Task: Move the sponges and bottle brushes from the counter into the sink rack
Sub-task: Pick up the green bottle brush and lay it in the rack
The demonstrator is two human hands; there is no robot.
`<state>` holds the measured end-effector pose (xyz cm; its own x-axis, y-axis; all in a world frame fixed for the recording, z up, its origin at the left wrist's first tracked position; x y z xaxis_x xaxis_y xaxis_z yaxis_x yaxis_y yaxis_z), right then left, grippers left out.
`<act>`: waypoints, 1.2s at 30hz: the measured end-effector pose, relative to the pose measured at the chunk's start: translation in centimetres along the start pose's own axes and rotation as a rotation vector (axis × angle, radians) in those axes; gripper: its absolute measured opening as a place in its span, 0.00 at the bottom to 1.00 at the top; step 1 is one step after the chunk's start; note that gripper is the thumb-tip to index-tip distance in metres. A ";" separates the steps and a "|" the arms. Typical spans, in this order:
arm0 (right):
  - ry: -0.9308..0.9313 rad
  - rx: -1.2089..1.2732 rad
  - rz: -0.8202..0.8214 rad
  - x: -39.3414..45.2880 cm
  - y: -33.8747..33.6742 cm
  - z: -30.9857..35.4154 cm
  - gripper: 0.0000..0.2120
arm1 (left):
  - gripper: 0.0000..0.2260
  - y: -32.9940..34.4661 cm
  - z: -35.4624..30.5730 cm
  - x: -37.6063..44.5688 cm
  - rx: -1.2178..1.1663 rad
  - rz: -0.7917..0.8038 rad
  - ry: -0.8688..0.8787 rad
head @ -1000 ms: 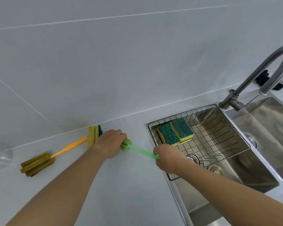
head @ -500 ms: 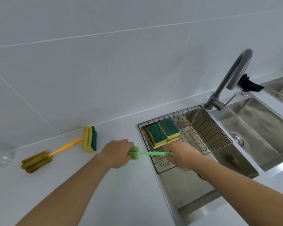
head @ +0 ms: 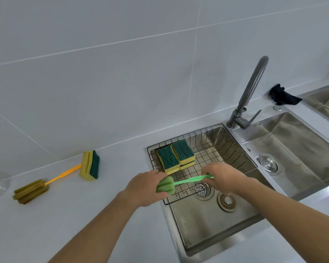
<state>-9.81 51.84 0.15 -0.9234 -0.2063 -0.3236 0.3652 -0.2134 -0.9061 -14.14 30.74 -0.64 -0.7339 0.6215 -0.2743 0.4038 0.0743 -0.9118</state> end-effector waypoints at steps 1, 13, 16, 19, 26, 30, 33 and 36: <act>-0.004 0.006 -0.006 0.0 -0.1 -0.8 0.08 | 0.29 0.3 -0.7 0.4 0.008 0.006 -0.002; -0.032 0.098 0.023 2.5 0.3 -8.1 0.13 | 0.20 2.7 -4.7 4.5 0.022 -0.043 -0.120; -0.045 0.114 0.054 3.4 0.9 -9.8 0.15 | 0.21 3.7 -5.1 5.5 -0.013 -0.044 -0.158; -0.040 0.114 0.114 4.1 2.0 -10.8 0.15 | 0.21 4.9 -5.4 6.2 -0.027 -0.031 -0.180; -0.027 0.101 0.219 6.2 4.5 -12.9 0.13 | 0.20 6.7 -5.1 8.4 -0.044 0.003 -0.215; -0.014 0.088 0.286 7.5 6.0 -13.6 0.12 | 0.20 7.5 -4.5 9.5 -0.053 0.031 -0.228; -0.009 0.075 0.332 8.4 7.0 -13.8 0.13 | 0.20 8.5 -3.9 9.9 -0.065 0.078 -0.241; -0.013 0.088 0.353 9.1 8.0 -13.7 0.14 | 0.21 9.7 -3.5 10.0 -0.087 0.130 -0.260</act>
<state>-16.92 61.34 -13.77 -0.7373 -0.2941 -0.6082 0.6704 -0.2079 -0.7123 -15.61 40.39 -11.11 -0.7837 0.4106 -0.4661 0.5405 0.0812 -0.8374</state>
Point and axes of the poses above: each hand's wrist, its own x-axis towards the middle knuckle, its own y-axis out of the palm, z = x × y, the point moved 7 cm from there along x, towards the middle knuckle, and after that the axes turned 4 degrees about -y, right-handed, at the moved point
